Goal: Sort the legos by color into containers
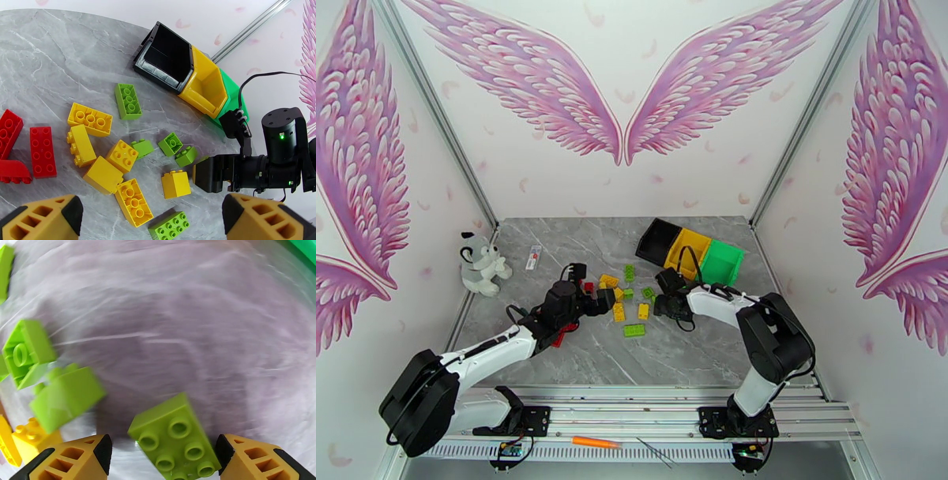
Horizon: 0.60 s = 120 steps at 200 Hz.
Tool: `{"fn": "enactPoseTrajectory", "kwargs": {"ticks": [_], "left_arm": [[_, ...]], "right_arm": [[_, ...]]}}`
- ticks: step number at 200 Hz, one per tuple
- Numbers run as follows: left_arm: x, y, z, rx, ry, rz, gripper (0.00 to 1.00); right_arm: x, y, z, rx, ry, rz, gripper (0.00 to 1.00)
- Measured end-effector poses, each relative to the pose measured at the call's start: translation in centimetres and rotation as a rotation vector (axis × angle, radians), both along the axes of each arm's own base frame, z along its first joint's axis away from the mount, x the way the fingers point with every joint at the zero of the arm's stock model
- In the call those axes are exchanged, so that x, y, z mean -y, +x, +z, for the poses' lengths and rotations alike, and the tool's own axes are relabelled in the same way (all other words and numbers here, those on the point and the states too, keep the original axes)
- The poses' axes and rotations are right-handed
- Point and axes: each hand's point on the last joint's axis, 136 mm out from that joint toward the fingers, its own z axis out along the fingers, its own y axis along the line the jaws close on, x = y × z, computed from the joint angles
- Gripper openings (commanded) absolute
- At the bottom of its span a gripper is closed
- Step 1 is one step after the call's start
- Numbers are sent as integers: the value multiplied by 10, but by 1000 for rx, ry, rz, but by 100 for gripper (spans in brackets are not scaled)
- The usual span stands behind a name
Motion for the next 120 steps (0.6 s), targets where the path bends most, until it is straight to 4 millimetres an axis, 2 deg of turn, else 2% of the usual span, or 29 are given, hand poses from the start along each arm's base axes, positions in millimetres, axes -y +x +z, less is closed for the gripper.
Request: {"fn": "enactPoseTrajectory", "kwargs": {"ticks": [22,70,93,120], "left_arm": [[1,1,-1,0,5,-2,99],[-1,4,-11,-19,35,13,99],[5,6,-17,-24,58,5,99],[22,2,-22,-14,98,-42,99]], "right_arm": [[-6,2,0,0,-8,16,67],[-1,5,-3,-17,-29,5,59],[4,8,-3,-28,-10,-14,46],[10,11,-1,-36,17,-28,33]]}}
